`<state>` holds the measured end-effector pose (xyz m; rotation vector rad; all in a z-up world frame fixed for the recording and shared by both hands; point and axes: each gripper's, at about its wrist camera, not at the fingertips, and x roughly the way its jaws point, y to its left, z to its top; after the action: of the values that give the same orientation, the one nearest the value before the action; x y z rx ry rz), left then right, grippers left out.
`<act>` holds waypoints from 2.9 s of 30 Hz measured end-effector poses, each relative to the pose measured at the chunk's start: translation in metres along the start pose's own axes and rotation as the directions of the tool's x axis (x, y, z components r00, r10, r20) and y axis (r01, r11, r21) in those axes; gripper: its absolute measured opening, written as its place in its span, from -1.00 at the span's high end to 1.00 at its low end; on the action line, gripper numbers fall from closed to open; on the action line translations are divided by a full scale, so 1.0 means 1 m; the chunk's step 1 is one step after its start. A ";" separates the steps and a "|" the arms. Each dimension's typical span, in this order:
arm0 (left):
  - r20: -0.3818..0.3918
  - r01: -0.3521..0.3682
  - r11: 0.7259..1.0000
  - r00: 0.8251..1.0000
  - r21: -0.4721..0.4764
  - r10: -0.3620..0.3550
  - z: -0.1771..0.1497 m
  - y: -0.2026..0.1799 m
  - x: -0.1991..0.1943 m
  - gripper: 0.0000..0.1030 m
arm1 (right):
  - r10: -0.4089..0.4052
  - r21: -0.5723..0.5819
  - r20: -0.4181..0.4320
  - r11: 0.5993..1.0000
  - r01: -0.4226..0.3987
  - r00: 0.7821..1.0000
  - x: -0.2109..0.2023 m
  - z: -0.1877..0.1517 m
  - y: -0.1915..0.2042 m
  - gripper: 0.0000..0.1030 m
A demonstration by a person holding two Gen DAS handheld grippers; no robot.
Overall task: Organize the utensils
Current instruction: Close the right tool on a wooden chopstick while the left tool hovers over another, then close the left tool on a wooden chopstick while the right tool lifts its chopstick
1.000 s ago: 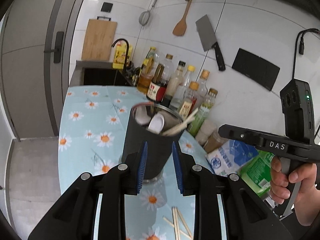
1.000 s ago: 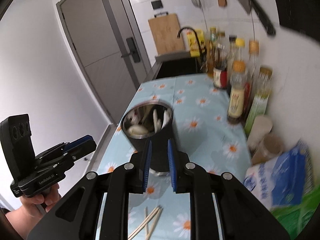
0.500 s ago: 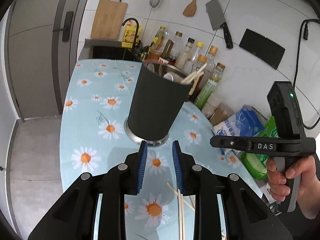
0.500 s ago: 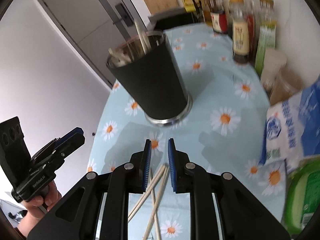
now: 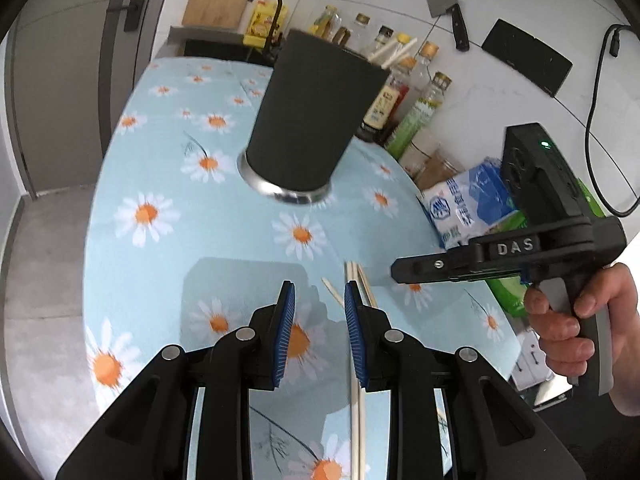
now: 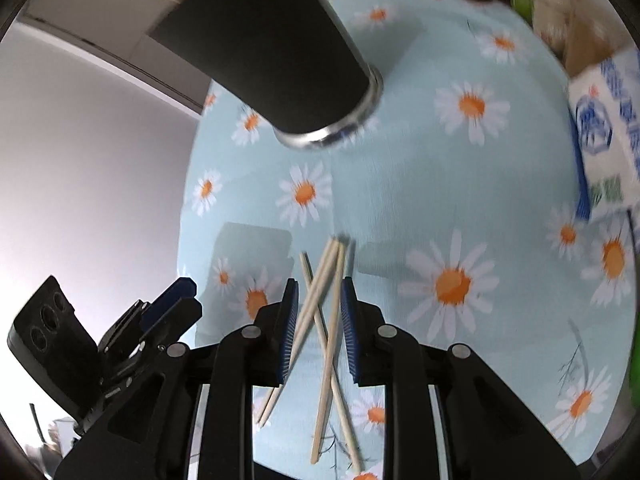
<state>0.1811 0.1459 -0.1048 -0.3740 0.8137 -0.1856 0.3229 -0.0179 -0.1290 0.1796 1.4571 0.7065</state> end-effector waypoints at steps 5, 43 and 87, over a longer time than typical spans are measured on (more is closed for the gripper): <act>-0.053 0.010 1.000 0.999 -0.008 -0.011 -0.014 0.001 0.007 0.52 | -0.019 0.046 -0.085 0.999 0.023 0.996 0.016 -0.002 -0.004 0.55; -0.262 0.049 0.998 0.964 -0.025 -0.054 -0.021 -0.003 0.046 0.57 | -0.015 0.135 -0.071 0.990 0.025 0.997 -0.001 -0.011 -0.024 0.89; -0.395 -0.191 0.969 0.887 0.159 0.240 0.013 -0.046 0.077 0.93 | 0.212 0.126 -0.057 0.971 -0.204 0.976 -0.044 -0.002 -0.067 0.89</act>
<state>0.2417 0.0834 -0.1305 -0.1295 1.2506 -0.1023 0.3454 -0.0946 -0.1274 0.4088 1.5630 0.8016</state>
